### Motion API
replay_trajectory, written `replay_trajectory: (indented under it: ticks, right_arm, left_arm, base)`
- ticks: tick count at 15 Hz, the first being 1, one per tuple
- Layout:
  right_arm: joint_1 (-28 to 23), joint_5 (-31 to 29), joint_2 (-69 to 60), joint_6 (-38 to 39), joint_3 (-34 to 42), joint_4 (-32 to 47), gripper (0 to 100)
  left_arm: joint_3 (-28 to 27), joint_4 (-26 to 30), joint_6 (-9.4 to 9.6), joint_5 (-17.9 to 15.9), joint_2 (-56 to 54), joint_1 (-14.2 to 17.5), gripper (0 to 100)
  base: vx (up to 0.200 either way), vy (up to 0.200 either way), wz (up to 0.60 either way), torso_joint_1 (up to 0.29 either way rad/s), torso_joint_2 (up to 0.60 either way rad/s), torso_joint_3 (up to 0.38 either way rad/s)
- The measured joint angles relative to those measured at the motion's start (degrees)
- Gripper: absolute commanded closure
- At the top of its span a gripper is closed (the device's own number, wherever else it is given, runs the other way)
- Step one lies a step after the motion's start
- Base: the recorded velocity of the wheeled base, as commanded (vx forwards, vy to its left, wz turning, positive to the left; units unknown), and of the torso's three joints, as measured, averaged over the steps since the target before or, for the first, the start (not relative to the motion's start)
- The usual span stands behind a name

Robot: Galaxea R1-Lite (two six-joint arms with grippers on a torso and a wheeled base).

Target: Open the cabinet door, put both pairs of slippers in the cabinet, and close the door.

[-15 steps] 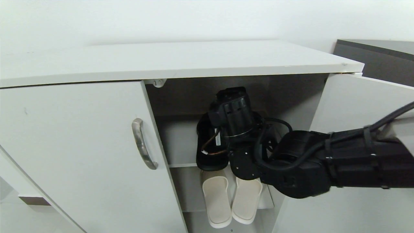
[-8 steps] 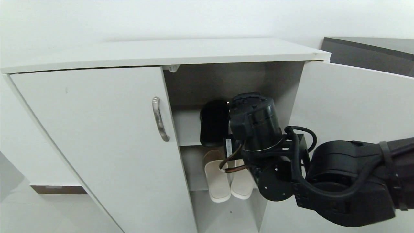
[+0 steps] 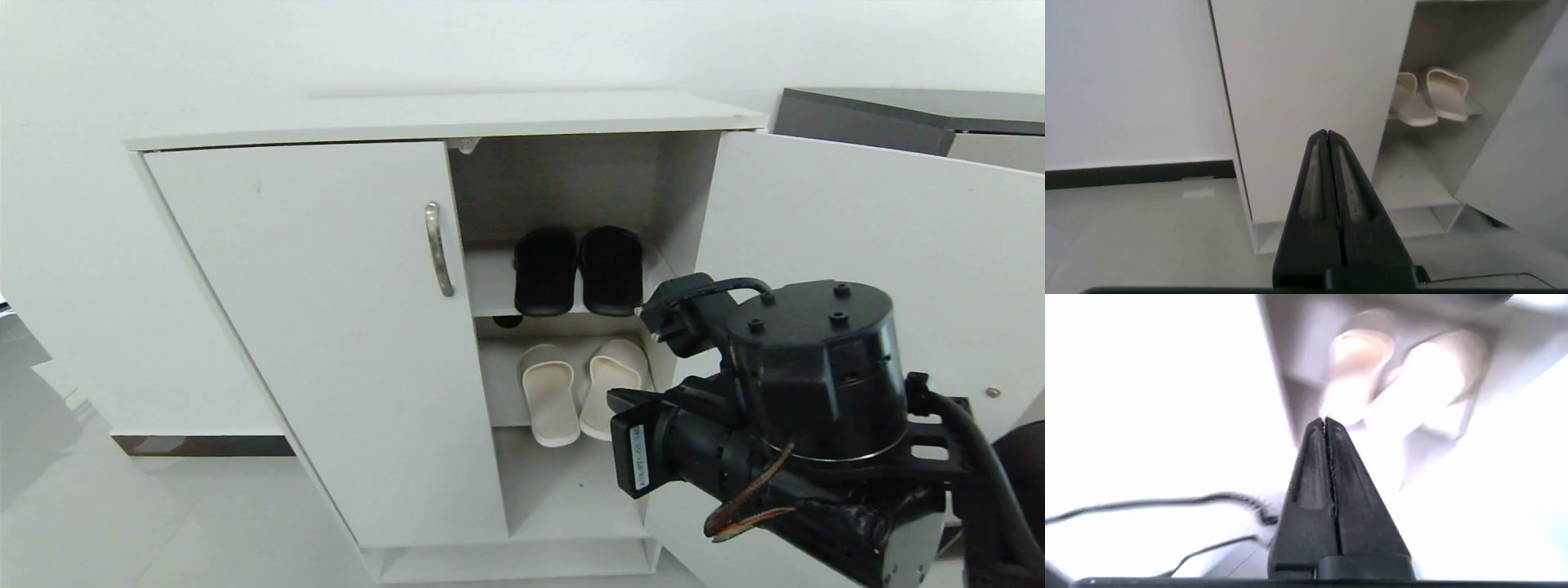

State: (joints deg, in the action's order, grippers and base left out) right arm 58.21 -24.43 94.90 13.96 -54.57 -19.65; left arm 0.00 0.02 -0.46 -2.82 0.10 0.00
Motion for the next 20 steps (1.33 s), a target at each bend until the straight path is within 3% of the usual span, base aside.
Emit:
replay_trajectory:
  ticks: [3, 7, 11, 20]
  right_arm:
    - [0.44, 0.62, -1.44, -0.04, 3.90, -3.80, 100]
    - [0.35, 7.79, -1.94, -0.22, 10.80, -15.13, 100]
    - [-0.02, 13.54, -2.05, -3.56, 17.71, -24.55, 100]
    - [-0.11, 14.01, -1.50, -4.74, 19.85, -24.82, 100]
  left_arm:
    - [0.00, -0.02, -0.02, 0.02, 0.00, 0.00, 100]
    - [0.00, -0.02, -0.02, 0.04, 0.00, 0.00, 100]
    - [0.00, -0.02, -0.05, 0.09, 0.00, 0.00, 100]
    - [0.00, -0.02, -0.05, 0.09, 0.00, 0.00, 100]
  base:
    - [-0.200, 0.000, 0.00, 0.004, 0.00, 0.002]
    - [-0.200, 0.000, 0.00, 0.004, 0.00, 0.004]
    - [0.000, 0.000, 0.00, 0.000, 0.00, 0.000]
    - [0.000, 0.000, 0.00, 0.000, 0.00, 0.000]
